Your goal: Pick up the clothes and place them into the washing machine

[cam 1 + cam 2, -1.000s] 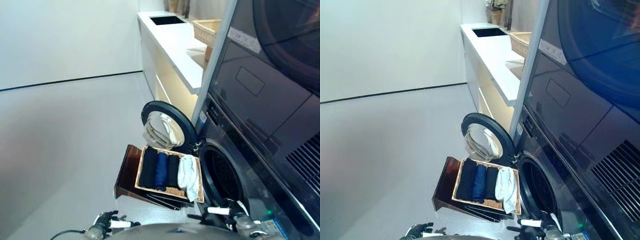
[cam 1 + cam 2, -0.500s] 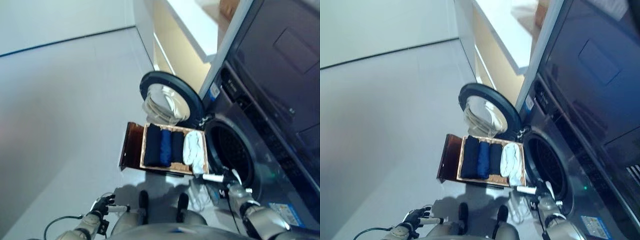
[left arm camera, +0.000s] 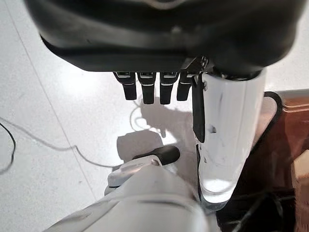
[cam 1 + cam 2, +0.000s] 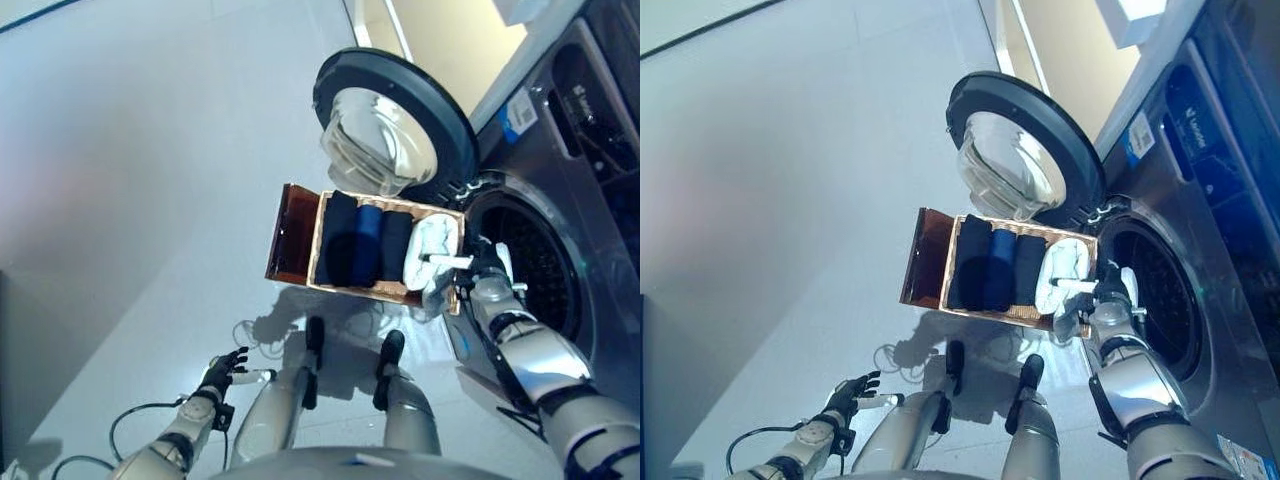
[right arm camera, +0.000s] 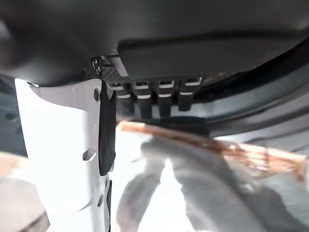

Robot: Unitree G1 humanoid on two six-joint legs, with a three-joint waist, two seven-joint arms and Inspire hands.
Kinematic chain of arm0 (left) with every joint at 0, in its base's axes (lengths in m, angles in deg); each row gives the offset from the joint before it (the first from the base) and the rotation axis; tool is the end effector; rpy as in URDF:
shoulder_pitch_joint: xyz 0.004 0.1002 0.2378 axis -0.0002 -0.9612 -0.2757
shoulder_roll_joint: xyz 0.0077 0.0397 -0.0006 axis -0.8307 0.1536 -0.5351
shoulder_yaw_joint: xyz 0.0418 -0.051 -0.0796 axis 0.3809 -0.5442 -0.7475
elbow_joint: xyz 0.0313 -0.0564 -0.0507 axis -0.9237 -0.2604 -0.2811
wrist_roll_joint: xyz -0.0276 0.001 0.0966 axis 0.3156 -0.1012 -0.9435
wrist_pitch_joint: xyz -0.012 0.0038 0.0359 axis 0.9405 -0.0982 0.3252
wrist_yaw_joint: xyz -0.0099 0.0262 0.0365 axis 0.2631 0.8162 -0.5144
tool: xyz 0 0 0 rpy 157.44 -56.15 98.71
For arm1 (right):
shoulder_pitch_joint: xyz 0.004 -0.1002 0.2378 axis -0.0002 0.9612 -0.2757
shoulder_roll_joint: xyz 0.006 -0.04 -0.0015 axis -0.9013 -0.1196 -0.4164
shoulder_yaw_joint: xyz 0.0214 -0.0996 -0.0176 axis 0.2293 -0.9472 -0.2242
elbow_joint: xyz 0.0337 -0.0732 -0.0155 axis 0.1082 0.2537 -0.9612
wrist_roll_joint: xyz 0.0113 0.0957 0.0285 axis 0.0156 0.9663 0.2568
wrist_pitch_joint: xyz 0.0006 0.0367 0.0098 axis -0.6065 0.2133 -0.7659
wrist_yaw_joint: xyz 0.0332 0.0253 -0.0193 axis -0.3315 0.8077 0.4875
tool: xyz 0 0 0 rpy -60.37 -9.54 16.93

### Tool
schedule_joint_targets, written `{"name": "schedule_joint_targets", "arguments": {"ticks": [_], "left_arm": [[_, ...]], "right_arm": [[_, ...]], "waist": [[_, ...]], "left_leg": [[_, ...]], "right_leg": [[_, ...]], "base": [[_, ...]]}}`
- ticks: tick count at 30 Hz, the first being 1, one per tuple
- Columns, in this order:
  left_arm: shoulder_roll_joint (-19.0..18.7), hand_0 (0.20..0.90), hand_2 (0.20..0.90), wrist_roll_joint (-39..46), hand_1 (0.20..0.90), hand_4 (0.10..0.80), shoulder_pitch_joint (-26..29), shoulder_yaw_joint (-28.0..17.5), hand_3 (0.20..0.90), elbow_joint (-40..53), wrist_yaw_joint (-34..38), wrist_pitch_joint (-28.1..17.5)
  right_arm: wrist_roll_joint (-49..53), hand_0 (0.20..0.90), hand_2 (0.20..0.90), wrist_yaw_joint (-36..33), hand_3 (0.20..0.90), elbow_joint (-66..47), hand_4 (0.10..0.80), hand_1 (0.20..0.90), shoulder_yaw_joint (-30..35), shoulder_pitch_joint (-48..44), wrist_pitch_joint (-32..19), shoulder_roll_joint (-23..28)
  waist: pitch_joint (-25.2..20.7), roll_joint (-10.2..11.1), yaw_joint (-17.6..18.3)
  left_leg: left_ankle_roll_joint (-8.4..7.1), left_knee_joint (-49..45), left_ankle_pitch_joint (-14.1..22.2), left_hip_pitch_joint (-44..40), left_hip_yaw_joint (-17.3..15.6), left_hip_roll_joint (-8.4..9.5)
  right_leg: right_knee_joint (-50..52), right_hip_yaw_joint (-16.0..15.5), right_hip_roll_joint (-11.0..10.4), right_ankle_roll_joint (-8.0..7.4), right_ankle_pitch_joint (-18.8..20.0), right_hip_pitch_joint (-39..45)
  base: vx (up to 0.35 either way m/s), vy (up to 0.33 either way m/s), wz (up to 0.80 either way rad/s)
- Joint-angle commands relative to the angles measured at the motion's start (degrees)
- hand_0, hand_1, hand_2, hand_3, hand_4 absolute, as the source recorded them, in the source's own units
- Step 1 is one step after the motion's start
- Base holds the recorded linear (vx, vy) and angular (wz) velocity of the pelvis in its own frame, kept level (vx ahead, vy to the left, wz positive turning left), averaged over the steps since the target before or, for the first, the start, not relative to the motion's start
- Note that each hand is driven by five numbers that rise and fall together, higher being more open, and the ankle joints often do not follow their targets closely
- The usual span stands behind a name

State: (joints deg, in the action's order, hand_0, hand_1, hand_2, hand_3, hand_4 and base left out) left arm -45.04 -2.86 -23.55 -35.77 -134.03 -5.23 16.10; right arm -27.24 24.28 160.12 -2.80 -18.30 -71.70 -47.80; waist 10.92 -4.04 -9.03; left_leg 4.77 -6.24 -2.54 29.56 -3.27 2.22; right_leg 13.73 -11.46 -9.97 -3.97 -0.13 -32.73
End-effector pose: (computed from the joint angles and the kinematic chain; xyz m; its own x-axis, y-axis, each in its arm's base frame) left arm 0.1354 0.2043 -0.0998 0.6325 0.0806 -0.7703 0.1369 0.9673 0.2137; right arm 0.2853 -0.2686 0.0267 0.7804 -0.5131 -0.3575 0.2920 0.8045 -0.5173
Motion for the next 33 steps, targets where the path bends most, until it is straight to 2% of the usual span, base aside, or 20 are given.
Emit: {"name": "schedule_joint_targets", "arguments": {"ticks": [1, 10, 11, 15, 26, 33], "left_arm": [[-2.24, 0.900, 0.900, 1.22, 0.900, 0.800, 0.38, -0.07, 0.900, -0.66, 2.05, -1.02], [-2.14, 0.900, 0.900, 1.95, 0.900, 0.800, 0.97, 1.52, 0.900, 1.71, 2.30, -1.57], [-2.16, 0.900, 0.900, 1.95, 0.900, 0.800, 0.86, 1.58, 0.900, 1.95, 2.31, -1.56], [-2.14, 0.900, 0.900, 2.22, 0.900, 0.800, 0.99, 2.34, 0.900, 3.34, 2.41, -1.63], [-2.01, 0.900, 0.900, 6.88, 0.900, 0.800, 4.59, 3.57, 0.900, 3.38, 5.30, -2.14], [-2.09, 0.900, 0.900, 8.20, 0.900, 0.800, 4.20, 4.52, 0.900, 5.20, 6.14, -2.78]], "right_arm": [[0.12, 0.900, 0.900, -3.72, 0.900, 0.60, 0.800, 0.900, -3.62, -3.57, -1.73, 4.12], [-1.97, 0.900, 0.900, -4.96, 0.900, 4.06, 0.800, 0.900, -5.57, -7.10, -0.68, 4.23], [-2.33, 0.900, 0.900, -5.19, 0.900, 4.26, 0.800, 0.900, -5.66, -7.28, -0.48, 4.50], [-3.05, 0.900, 0.900, -6.02, 0.900, 5.33, 0.800, 0.900, -5.85, -8.78, 0.11, 5.62], [-4.53, 0.900, 0.900, -10.10, 0.900, 5.33, 0.800, 0.900, -10.81, -16.44, 1.03, 3.86], [-6.28, 0.900, 0.900, -11.28, 0.900, 6.18, 0.800, 0.900, -12.56, -18.38, 1.68, 3.47]], "waist": [[0.24, 1.56, -1.09], [1.67, 1.34, -2.62], [1.84, 1.25, -2.82], [3.07, 0.49, -3.33], [6.61, 0.49, -1.76], [7.37, -0.04, -1.64]], "left_leg": [[-4.95, -5.70, 2.98, 4.66, 2.59, 1.77], [-4.66, -6.77, 3.07, 7.08, 3.19, 2.74], [-4.90, -7.52, 4.99, 6.96, 3.65, 2.81], [-4.81, -8.25, 4.99, 8.42, 3.70, 3.06], [-5.05, -12.08, 5.39, 14.69, 2.95, 2.91], [-5.12, -11.68, 4.89, 15.76, 2.72, 2.85]], "right_leg": [[-4.52, -0.51, -2.40, -1.20, 1.60, 6.60], [-5.03, -0.83, -2.76, -1.29, 2.52, 5.70], [-4.57, -0.36, -2.72, -1.62, 1.17, 5.95], [-3.94, -0.35, -2.97, -1.53, 1.23, 4.68], [0.68, 0.77, -2.29, -0.59, -0.01, -2.11], [0.96, 0.60, -2.41, -0.71, 0.31, -3.50]], "base": [[0.034, 0.011, 0.13], [0.009, 0.014, 0.02], [0.080, 0.028, 0.12], [0.001, 0.047, 0.07], [-0.027, 0.041, 0.00], [0.000, 0.000, 0.00]]}}
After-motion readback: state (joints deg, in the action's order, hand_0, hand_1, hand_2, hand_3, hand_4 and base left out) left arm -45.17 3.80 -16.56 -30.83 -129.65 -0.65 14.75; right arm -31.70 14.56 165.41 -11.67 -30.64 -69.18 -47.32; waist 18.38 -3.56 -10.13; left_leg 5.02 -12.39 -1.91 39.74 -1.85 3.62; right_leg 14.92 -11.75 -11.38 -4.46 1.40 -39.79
